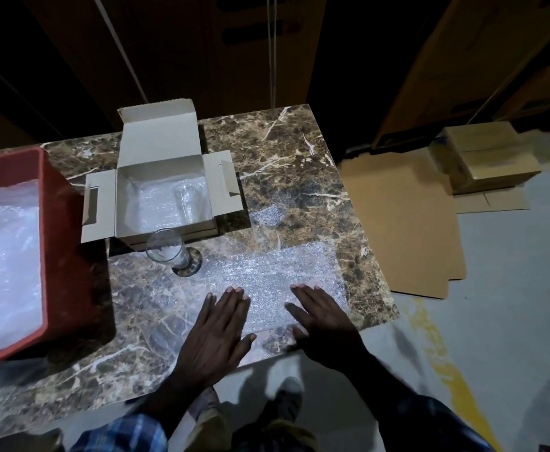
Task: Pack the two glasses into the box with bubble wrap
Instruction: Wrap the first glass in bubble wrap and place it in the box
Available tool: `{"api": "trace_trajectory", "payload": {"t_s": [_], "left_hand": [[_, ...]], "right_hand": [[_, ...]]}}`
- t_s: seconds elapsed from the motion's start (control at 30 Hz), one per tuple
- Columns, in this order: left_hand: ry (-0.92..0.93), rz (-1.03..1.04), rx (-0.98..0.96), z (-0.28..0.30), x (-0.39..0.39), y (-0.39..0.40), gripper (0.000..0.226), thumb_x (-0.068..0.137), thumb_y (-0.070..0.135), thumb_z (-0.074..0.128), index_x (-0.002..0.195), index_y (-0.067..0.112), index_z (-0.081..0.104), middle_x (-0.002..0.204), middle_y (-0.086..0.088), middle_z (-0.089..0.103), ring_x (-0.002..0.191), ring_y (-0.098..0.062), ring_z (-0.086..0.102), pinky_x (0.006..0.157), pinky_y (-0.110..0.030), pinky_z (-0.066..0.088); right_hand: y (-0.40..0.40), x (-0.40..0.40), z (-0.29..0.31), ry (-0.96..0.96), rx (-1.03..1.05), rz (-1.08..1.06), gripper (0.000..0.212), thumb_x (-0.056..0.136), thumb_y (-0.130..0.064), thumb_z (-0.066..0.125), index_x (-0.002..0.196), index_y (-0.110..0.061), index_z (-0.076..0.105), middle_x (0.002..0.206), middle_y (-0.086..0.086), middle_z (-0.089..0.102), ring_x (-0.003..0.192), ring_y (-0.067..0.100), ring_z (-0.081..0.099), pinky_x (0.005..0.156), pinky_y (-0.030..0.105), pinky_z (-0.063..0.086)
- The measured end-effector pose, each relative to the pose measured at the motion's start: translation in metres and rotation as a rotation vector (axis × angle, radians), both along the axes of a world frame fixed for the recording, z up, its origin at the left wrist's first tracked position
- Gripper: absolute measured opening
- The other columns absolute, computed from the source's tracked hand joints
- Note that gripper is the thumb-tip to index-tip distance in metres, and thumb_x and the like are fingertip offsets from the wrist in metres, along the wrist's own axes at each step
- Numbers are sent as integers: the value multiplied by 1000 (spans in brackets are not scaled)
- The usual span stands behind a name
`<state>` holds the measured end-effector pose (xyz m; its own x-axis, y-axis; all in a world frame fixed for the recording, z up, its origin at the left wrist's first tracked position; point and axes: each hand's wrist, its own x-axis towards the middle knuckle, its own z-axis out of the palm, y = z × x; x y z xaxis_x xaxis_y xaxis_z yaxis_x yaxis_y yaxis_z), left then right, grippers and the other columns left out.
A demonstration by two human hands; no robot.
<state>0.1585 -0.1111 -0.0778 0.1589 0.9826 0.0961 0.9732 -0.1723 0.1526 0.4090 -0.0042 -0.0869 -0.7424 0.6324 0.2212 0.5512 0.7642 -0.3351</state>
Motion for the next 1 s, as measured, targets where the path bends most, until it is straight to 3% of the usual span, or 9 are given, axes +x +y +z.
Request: {"api": "trace_trajectory", "payload": {"t_s": [0.1, 0.2, 0.3, 0.43, 0.53, 0.7, 0.8, 0.93, 1.0], "left_hand": [[-16, -76, 80, 4, 9, 6, 58, 100, 46, 48, 141, 6, 54, 152, -13, 46, 145, -30, 36, 119, -52, 23], [-80, -117, 143, 3, 17, 10, 40, 97, 36, 56, 123, 8, 68, 137, -11, 61, 136, -31, 49, 115, -52, 32], [-175, -90, 168, 0, 14, 11, 27, 94, 22, 55, 108, 9, 74, 119, -7, 70, 120, -28, 62, 114, -48, 34], [-358, 33, 132, 12, -3, 5, 30, 98, 25, 48, 103, 9, 74, 105, -3, 74, 108, -19, 66, 114, -42, 33], [-430, 125, 71, 25, -14, 1, 16, 96, 20, 57, 95, 15, 72, 92, 3, 73, 95, -15, 68, 114, -33, 32], [-605, 329, -1, 38, -22, -2, 19, 94, 35, 56, 87, 22, 68, 82, 2, 68, 69, -12, 64, 112, -20, 30], [-693, 433, -1, 51, -19, 0, 21, 90, 35, 61, 82, 20, 74, 76, 6, 67, 68, -15, 60, 94, -28, 44], [-792, 586, -2, 53, -16, 5, 22, 93, 21, 68, 71, 22, 67, 63, 4, 64, 54, -13, 58, 57, -26, 46], [-831, 647, -20, 49, -18, 7, 26, 95, 25, 66, 70, 21, 63, 56, 2, 63, 51, -11, 58, 50, -21, 43]], "right_hand": [[0, -9, -2, 65, 92, -10, 12, 92, -15, 64, 100, -12, 73, 132, 9, 64, 120, 29, 60, 100, 47, 48], [0, -18, 10, 134, 92, -31, 7, 85, -6, 69, 90, -9, 73, 121, 7, 70, 111, 28, 63, 100, 44, 48], [2, -16, 12, 213, 68, -24, 8, 83, -6, 68, 89, -5, 74, 111, 9, 73, 104, 27, 65, 99, 42, 48], [7, 1, 3, 208, -5, 17, 29, 90, -24, 60, 104, -2, 73, 119, 10, 70, 109, 30, 63, 101, 43, 45], [11, 11, 1, 176, -14, 36, 24, 87, -15, 60, 103, -3, 72, 121, 11, 69, 108, 30, 63, 99, 42, 46], [17, 9, 14, 241, -175, -255, 16, 77, -6, 64, 88, -9, 76, 97, 4, 75, 92, 22, 67, 85, 32, 54], [22, 4, 28, 330, -383, -482, 16, 76, -10, 65, 84, -14, 79, 83, -1, 74, 76, 8, 67, 75, 9, 47], [36, 4, 40, 303, -567, -590, 11, 84, -13, 74, 79, -22, 77, 71, -16, 70, 70, -7, 63, 65, 10, 43], [42, 4, 43, 304, -603, -582, 11, 85, -15, 75, 75, -20, 74, 66, -17, 67, 66, -7, 61, 62, 12, 42]]}}
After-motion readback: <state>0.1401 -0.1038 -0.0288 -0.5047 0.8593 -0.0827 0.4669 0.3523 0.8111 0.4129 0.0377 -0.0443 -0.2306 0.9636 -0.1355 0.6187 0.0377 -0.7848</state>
